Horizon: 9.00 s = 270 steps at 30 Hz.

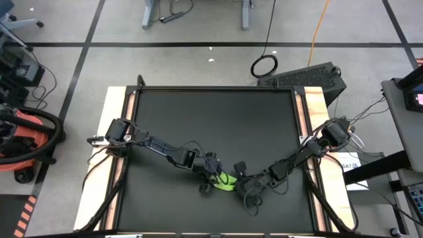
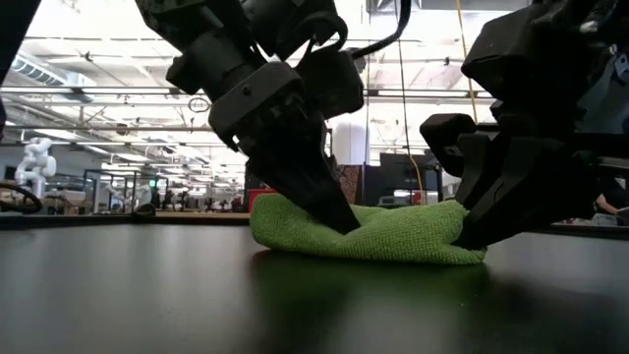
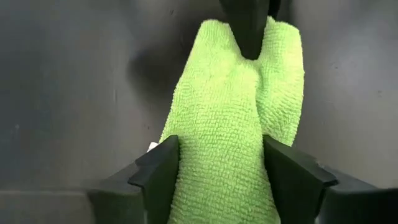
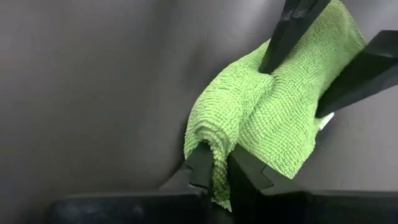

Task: Roll towel into tight, uniform cylinder
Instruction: Roll the green towel, then return to Home Position

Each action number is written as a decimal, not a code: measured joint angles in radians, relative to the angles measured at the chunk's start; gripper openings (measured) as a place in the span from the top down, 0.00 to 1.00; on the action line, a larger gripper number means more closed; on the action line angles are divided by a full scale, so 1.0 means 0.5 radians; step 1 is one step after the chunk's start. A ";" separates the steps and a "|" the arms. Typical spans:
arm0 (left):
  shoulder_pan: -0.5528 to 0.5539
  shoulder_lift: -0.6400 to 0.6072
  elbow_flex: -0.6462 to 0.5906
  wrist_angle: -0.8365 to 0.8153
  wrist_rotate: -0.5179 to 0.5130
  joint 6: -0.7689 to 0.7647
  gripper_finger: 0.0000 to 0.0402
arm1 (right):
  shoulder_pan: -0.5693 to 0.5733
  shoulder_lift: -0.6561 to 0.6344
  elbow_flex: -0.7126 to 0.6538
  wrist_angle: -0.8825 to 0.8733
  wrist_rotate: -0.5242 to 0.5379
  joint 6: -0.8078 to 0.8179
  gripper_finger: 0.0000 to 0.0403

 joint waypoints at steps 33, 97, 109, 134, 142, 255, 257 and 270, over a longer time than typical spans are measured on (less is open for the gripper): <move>0.199 -0.201 -0.008 -0.207 -0.234 -0.122 0.59 | -0.448 -0.447 -0.018 -0.482 -0.072 -0.146 0.65; 0.036 -0.216 -0.150 -0.071 -0.273 0.623 0.59 | -0.252 -0.323 -0.208 -0.100 0.034 0.129 0.96; -0.092 -0.278 -0.008 -0.249 -0.470 0.738 0.59 | -0.503 -0.488 -0.242 0.064 -0.743 0.570 0.99; -0.164 -0.113 -0.006 -0.177 -0.851 0.920 0.59 | -0.681 -0.519 -0.847 1.242 -0.932 1.701 0.98; -0.096 -0.008 -0.007 -0.032 -0.913 0.923 0.59 | -0.680 -0.519 -0.846 1.101 -0.962 1.756 0.91; 0.115 -0.098 0.088 -0.629 -0.299 0.534 0.59 | -0.540 -0.356 -0.711 0.924 -0.429 0.091 0.90; 0.113 -0.098 0.087 -0.614 -0.299 0.500 0.59 | -0.554 -0.356 -0.703 0.920 -0.468 0.066 0.88; 0.065 -0.268 0.156 -0.756 -0.285 0.497 0.59 | -0.477 -0.631 -0.701 0.731 -0.473 0.121 0.44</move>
